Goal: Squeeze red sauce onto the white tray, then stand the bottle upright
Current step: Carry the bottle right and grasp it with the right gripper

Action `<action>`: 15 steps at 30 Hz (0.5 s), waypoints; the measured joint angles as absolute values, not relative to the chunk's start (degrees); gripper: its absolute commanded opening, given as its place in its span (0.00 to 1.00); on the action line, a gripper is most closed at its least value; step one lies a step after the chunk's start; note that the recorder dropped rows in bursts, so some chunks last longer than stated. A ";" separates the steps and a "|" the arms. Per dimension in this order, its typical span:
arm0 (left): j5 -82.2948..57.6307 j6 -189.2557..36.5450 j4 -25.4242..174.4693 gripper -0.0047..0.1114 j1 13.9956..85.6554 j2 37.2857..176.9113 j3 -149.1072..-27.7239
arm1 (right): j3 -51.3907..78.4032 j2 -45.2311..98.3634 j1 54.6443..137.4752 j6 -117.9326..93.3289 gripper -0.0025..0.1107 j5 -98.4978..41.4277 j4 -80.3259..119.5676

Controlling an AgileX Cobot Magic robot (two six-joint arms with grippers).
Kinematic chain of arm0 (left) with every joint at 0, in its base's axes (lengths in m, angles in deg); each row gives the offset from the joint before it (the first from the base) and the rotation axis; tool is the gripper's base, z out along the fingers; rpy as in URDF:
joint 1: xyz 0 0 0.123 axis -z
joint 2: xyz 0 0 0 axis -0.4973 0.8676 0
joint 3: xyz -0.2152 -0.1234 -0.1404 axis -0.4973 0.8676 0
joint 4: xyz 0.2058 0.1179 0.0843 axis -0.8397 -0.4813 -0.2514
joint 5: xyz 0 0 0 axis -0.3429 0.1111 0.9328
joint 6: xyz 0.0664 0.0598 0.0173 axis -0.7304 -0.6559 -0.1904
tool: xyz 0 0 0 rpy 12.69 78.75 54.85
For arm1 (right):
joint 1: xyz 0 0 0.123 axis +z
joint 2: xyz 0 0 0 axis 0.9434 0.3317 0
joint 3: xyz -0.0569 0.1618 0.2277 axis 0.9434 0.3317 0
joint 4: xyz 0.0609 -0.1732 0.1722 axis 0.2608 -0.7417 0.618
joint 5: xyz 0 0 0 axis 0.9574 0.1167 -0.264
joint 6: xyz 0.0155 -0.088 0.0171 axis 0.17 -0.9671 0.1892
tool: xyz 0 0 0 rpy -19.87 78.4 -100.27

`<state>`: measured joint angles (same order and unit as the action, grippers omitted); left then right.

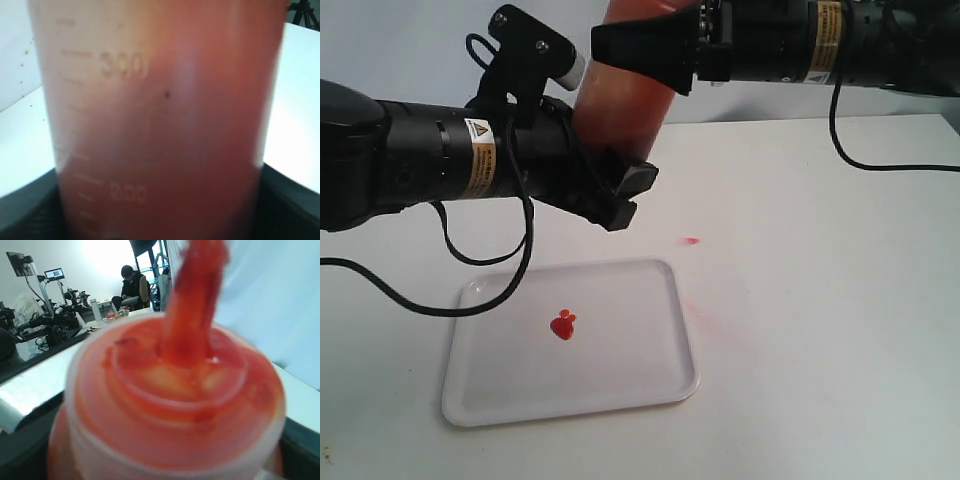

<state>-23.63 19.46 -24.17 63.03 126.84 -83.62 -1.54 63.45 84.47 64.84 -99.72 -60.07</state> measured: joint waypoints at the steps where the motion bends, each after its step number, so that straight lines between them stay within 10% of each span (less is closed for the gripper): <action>1: -23.63 19.21 -24.17 0.04 63.03 127.08 -83.62 | -1.41 63.45 84.55 64.84 0.17 -99.72 -60.07; 3: -23.42 18.33 -23.79 0.04 63.03 127.20 -83.62 | -1.32 63.45 84.59 64.84 0.03 -99.72 -60.19; 15: -22.96 13.68 -19.90 0.05 63.03 127.28 -83.62 | -1.32 63.45 84.59 64.84 0.02 -99.72 -60.66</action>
